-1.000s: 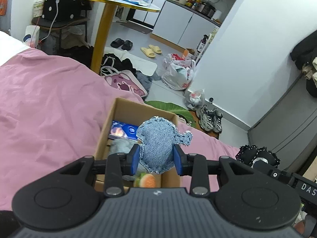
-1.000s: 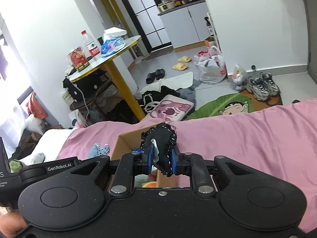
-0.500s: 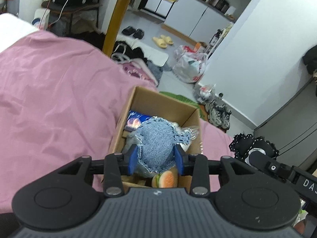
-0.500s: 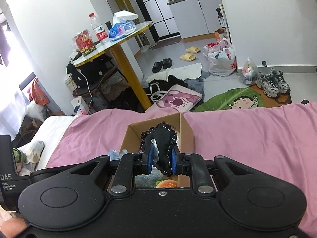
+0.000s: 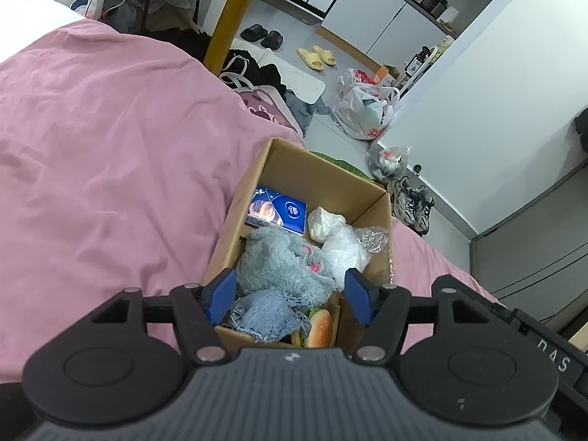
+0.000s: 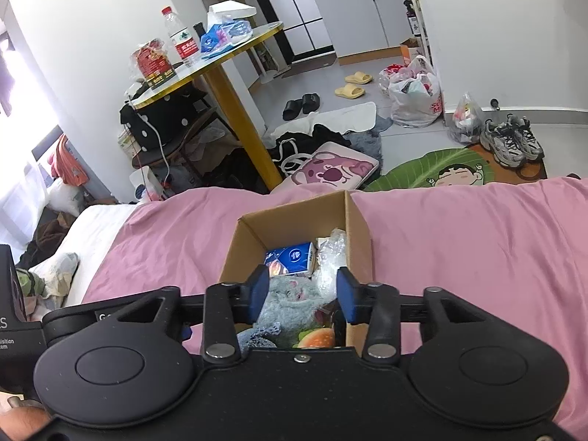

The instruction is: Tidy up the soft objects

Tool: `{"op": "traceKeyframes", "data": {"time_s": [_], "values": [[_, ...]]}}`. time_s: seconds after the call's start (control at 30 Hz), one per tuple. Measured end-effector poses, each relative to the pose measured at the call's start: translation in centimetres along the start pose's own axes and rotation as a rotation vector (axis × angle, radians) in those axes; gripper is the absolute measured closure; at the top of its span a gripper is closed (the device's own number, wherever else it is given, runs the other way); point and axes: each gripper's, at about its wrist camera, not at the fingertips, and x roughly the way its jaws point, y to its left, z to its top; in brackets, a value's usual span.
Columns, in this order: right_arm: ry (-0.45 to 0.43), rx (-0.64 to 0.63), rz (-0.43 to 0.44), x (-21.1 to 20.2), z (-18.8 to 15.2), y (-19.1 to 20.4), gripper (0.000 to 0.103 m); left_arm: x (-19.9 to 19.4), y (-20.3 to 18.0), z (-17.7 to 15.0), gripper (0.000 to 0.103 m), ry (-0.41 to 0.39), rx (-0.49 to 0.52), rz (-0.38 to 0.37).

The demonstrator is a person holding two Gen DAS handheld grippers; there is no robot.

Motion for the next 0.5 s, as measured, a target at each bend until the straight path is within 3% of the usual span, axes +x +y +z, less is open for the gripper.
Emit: {"op": "traceKeyframes", "data": {"time_s": [0.17,0.5], "values": [[0.012,0.013,-0.002,-0.5,-0.1,-0.6,0.059,0.0,-0.8,0.1,0.025,0.016,0.028,0.013],[-0.029,0.056,-0.004,-3.3,0.1,-2.9,0.037,-1.2,-3.4,-0.3,0.021,-0.022,0.118,0.086]]}}
